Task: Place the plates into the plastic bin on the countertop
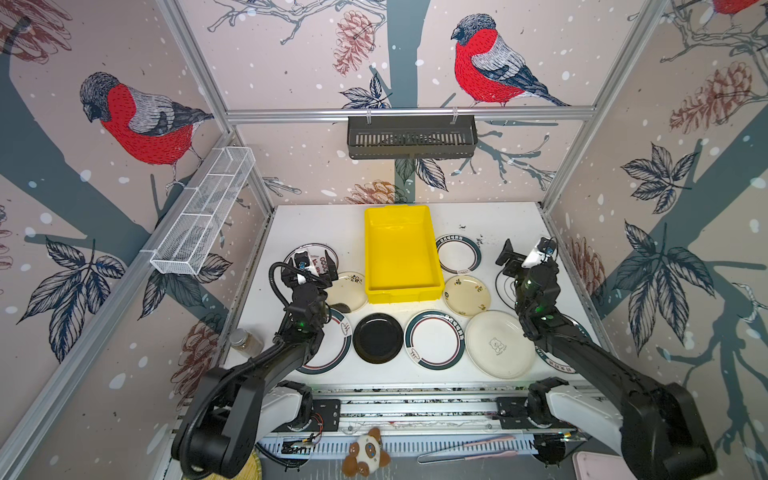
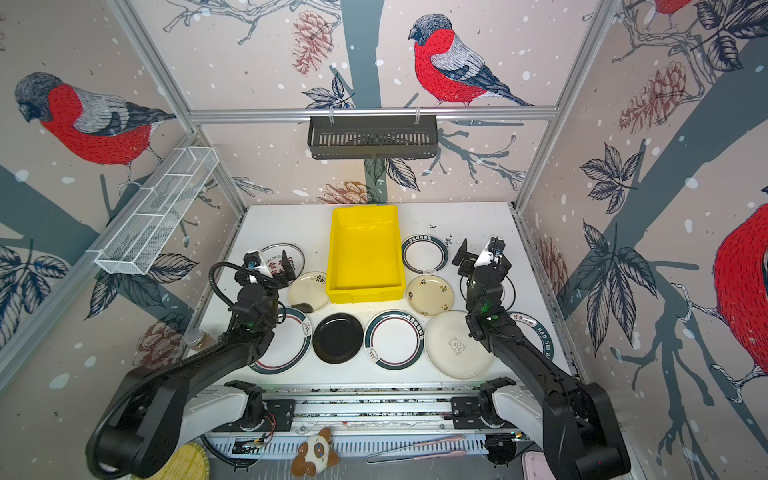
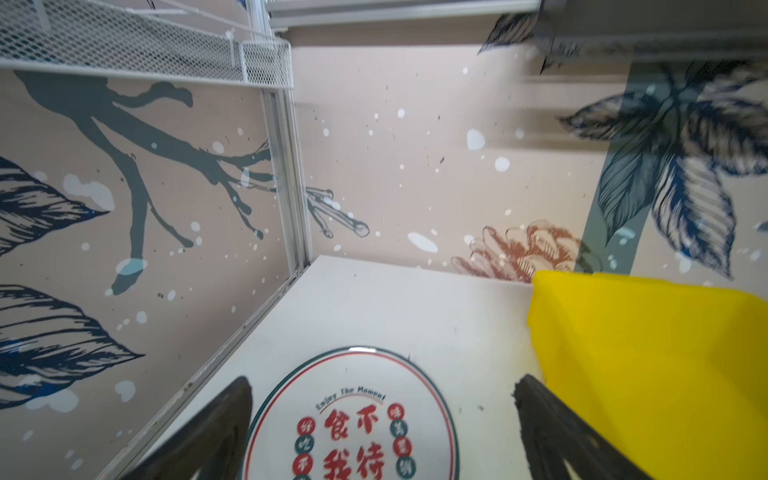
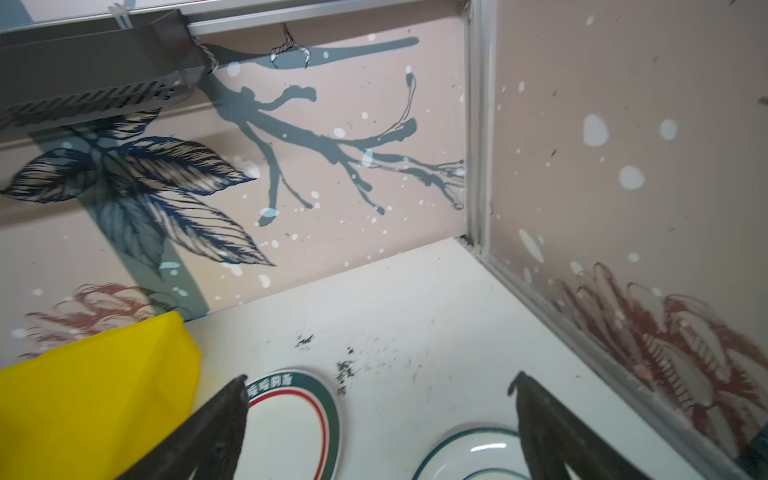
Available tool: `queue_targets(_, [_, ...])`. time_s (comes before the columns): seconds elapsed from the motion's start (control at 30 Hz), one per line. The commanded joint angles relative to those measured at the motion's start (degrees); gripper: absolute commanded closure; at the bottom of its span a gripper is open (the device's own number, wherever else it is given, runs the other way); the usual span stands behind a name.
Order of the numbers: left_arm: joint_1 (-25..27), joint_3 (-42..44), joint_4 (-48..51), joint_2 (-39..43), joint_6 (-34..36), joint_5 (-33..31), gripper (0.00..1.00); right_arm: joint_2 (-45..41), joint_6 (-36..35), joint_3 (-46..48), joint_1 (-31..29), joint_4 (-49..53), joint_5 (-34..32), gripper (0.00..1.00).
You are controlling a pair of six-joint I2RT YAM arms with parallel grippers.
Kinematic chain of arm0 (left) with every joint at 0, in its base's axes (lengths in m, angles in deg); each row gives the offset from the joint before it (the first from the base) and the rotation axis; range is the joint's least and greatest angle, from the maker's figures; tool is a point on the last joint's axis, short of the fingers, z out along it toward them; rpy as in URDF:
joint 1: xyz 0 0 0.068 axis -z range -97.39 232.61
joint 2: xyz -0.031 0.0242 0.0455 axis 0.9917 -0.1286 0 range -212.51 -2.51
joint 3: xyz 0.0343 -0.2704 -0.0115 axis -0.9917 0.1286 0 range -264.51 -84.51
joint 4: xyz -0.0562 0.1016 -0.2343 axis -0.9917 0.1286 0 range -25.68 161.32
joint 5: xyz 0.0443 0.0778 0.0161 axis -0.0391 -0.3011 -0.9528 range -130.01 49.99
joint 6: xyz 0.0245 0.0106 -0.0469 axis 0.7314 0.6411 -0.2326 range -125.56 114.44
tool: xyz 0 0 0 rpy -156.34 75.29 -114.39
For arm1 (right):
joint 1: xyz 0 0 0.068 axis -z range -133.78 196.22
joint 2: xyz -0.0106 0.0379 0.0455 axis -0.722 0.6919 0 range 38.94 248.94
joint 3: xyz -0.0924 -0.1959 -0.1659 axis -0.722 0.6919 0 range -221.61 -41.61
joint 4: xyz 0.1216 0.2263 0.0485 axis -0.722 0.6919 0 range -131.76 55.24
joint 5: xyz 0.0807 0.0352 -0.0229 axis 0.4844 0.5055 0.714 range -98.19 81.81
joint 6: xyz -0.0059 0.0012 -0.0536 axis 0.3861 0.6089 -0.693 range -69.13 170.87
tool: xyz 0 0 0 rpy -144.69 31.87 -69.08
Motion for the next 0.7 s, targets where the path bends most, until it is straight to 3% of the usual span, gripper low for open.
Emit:
queue_targets(0.0, [1.32,-2.39,16.32,3.62,-8.95,-2.98,0.02,-3.33,9.17,-0.66,0.97,17.27,9.60,0.01])
queue_targets(0.2, [4.48,-6.27,31.48,8.14,-13.80,-1.07,0.03,-3.91,13.48,-2.99,7.48,25.11,26.48,0.01])
queue_targets(0.4, [5.50,-11.62,41.81,7.60,-15.82,4.01,0.03,3.89,15.75,-7.76,9.76,24.01,40.74,0.01])
queue_targets(0.67, [5.50,-13.54,40.35,5.58,-15.31,7.84,0.03,18.07,21.80,-13.40,13.41,17.68,47.65,0.01])
